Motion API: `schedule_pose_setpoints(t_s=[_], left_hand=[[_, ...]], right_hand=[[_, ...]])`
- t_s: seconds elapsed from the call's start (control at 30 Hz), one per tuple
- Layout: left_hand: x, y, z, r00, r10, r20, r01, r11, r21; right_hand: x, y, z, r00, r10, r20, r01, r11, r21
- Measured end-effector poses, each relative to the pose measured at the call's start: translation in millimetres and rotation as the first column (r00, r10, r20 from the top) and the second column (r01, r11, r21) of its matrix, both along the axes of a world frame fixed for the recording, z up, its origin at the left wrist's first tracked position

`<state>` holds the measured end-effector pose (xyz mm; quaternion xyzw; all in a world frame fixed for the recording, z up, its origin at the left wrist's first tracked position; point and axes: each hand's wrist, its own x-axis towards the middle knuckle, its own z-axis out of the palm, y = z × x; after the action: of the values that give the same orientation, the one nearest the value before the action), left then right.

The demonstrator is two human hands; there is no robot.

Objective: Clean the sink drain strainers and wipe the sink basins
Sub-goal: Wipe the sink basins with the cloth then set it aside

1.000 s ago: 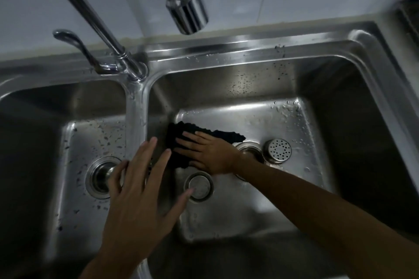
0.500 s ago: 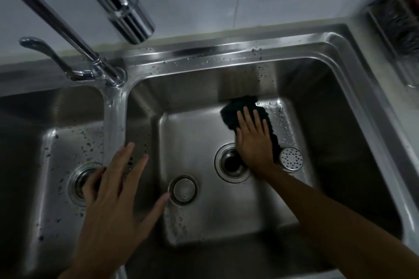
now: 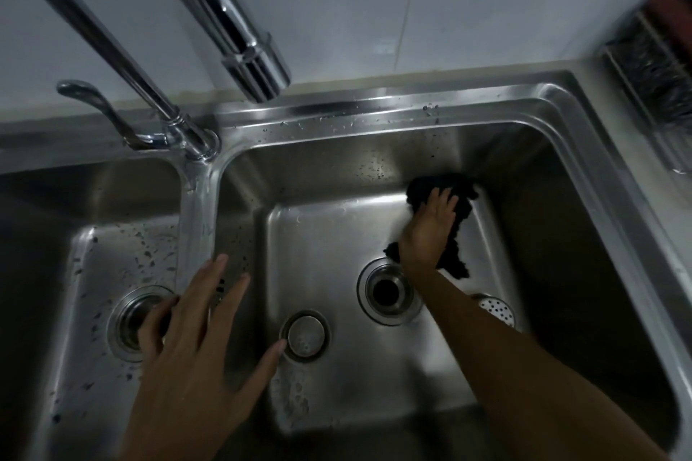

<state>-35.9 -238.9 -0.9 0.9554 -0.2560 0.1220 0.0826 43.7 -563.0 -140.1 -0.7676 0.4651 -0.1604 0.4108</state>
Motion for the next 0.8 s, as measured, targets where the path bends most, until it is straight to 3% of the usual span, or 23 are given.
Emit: schedule_pose_setpoints(t_s=[0.07,0.17,0.2,0.27,0.33,0.43,0.5,0.57,0.73,0.8], left_hand=[[-1,-3,2,0.999,0.011,0.04,-0.011,1.0,-0.009],[0,-8,6,0.997,0.009,0.074,-0.009,1.0,-0.004],[0,-9,7,0.997,0.015,0.074,-0.015,1.0,0.003],[-1,-12,10,0.997,0.028,0.073,-0.028,1.0,0.01],[-1,-14,13,0.997,0.027,0.072,-0.028,0.999,0.016],[-2,-16,12,0.997,0.025,0.075,-0.027,0.999,0.032],[-1,-16,11,0.996,0.04,0.074,-0.041,0.999,0.022],[0,-14,9,0.999,0.027,0.047,-0.029,0.999,0.04],[-1,-9,4,0.998,0.066,0.022,-0.067,0.996,0.066],[-1,-7,0,0.994,0.1,0.042,-0.102,0.993,0.054]], right_hand=[[26,22,34,0.968,-0.218,0.126,0.18,0.949,0.257],[56,53,73,0.91,-0.365,0.198,0.288,0.898,0.331],[58,66,80,0.914,-0.323,0.247,0.248,0.924,0.292],[48,96,88,0.939,-0.068,0.336,0.031,0.993,0.115],[30,105,75,0.936,0.223,0.273,-0.171,0.964,-0.202],[17,72,52,0.843,0.539,-0.006,-0.423,0.654,-0.627],[18,43,50,0.745,0.644,-0.174,-0.519,0.396,-0.757],[33,28,56,0.672,0.698,-0.248,-0.513,0.197,-0.835],[84,27,91,0.495,0.814,-0.305,-0.449,-0.061,-0.892],[72,-9,94,0.483,0.79,-0.379,-0.469,-0.132,-0.873]])
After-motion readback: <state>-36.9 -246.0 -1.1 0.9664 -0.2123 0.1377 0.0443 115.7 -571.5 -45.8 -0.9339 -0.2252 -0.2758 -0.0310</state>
